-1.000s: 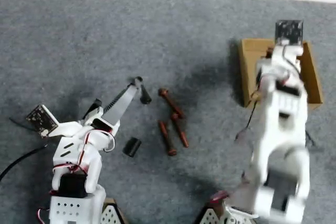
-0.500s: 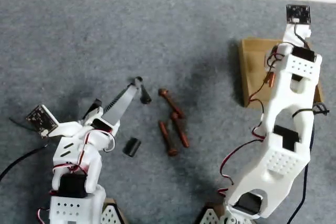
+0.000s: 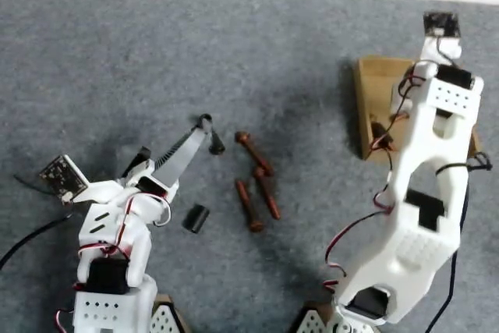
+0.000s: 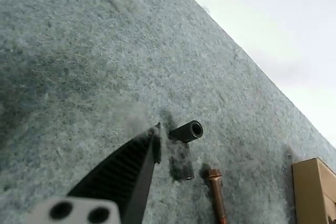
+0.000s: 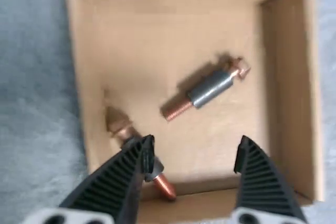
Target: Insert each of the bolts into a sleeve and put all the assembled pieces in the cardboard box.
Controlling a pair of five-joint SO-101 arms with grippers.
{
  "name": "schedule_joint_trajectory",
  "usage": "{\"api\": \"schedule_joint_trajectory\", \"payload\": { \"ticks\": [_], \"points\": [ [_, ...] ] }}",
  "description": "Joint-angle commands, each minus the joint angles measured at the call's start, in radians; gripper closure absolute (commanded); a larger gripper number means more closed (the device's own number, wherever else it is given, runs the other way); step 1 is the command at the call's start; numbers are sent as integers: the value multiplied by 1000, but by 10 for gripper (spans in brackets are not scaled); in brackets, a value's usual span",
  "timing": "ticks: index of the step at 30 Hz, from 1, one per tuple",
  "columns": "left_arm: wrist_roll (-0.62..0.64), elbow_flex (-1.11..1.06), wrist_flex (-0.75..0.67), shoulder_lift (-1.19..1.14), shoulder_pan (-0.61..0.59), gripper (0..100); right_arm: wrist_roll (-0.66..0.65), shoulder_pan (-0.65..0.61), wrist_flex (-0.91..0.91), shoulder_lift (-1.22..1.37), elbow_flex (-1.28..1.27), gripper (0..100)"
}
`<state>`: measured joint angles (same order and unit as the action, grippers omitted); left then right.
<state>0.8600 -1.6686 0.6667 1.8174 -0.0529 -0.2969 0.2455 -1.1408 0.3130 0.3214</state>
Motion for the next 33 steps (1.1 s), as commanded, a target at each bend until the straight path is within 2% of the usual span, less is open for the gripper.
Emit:
{"api": "schedule_joint_trajectory", "payload": {
  "ticks": [1, 7, 12, 15, 18, 25, 29, 33],
  "points": [
    [-8, -2, -23, 5, -8, 378, 17, -59, -22, -196, -62, 779],
    [-8, -2, -23, 5, -8, 378, 21, -297, -21, -519, -437, 779],
    [-8, -2, -23, 5, -8, 378, 21, -599, 7, -812, -791, 779],
    [-8, -2, -21, 5, -13, 378, 21, -769, 58, -987, -986, 779],
    [-8, -2, -21, 5, -13, 378, 21, -885, 151, -1152, -1165, 779],
    [-6, 1, -20, 7, -18, 378, 21, -954, 510, -1362, -1515, 779],
    [6, 8, -25, 8, -104, 378, 21, -957, 682, -1285, -1607, 779],
    [44, 8, -60, 8, -157, 378, 21, -957, 771, -1090, -1508, 779]
  ]
}}
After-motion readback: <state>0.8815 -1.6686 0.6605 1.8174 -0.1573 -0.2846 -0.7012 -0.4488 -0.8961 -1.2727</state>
